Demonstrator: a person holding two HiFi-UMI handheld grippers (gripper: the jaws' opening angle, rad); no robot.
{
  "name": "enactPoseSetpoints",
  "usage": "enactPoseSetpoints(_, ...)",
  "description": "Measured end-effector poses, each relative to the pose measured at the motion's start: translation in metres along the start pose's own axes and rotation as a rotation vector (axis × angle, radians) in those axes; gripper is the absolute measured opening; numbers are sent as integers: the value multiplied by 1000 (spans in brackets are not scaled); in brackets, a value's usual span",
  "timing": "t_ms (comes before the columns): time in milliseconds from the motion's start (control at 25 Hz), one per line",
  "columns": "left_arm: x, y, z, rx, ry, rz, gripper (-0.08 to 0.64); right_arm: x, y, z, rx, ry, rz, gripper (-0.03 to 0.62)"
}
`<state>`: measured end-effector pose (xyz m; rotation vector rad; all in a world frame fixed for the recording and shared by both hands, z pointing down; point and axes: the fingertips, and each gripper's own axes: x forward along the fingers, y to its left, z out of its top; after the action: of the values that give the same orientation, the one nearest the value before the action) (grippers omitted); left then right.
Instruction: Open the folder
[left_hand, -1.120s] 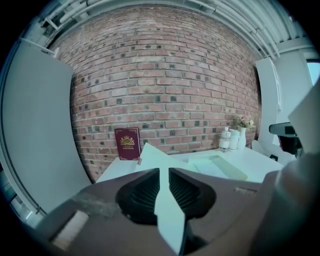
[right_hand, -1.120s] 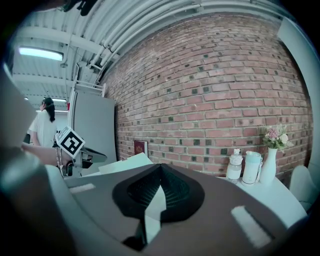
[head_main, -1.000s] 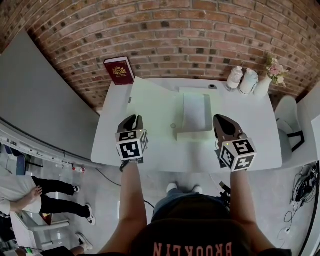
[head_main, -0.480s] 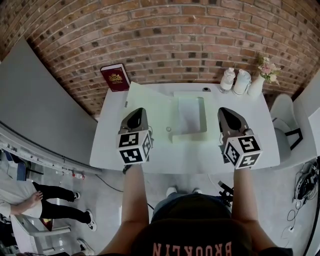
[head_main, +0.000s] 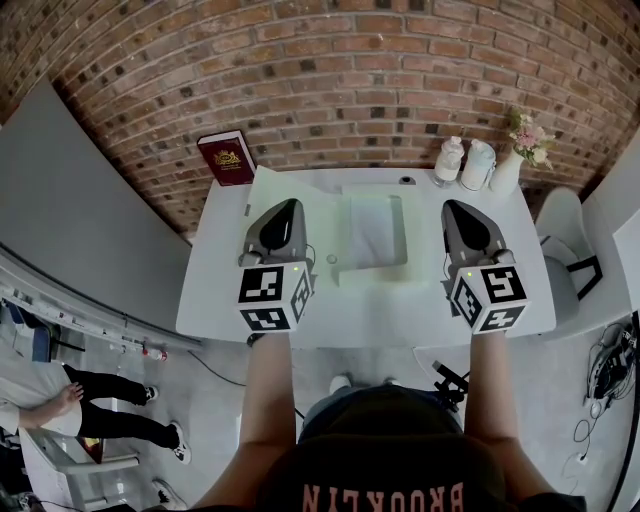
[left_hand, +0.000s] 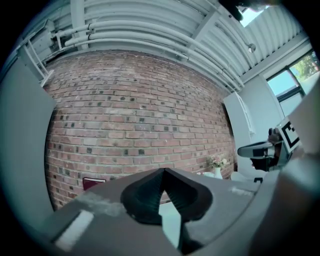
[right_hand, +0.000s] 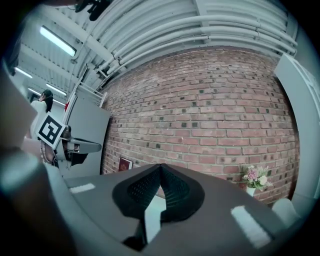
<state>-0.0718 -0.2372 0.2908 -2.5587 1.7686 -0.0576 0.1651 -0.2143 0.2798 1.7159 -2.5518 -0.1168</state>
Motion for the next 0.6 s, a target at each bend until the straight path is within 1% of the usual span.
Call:
enactPoseSetpoints(280, 1, -17, 38, 51, -103, -43, -1, -3, -1, 22, -82, -36, -20, -3)
enactPoseSetpoints(440, 0, -22, 53, 76, -145, -52, -1, -6, -3, 32, -93, -66, -37, -3)
enactPoseSetpoints(600, 1, -24, 63, 100, -165, -51, -1, -8, -7, 38, -95, -75, -49, -3)
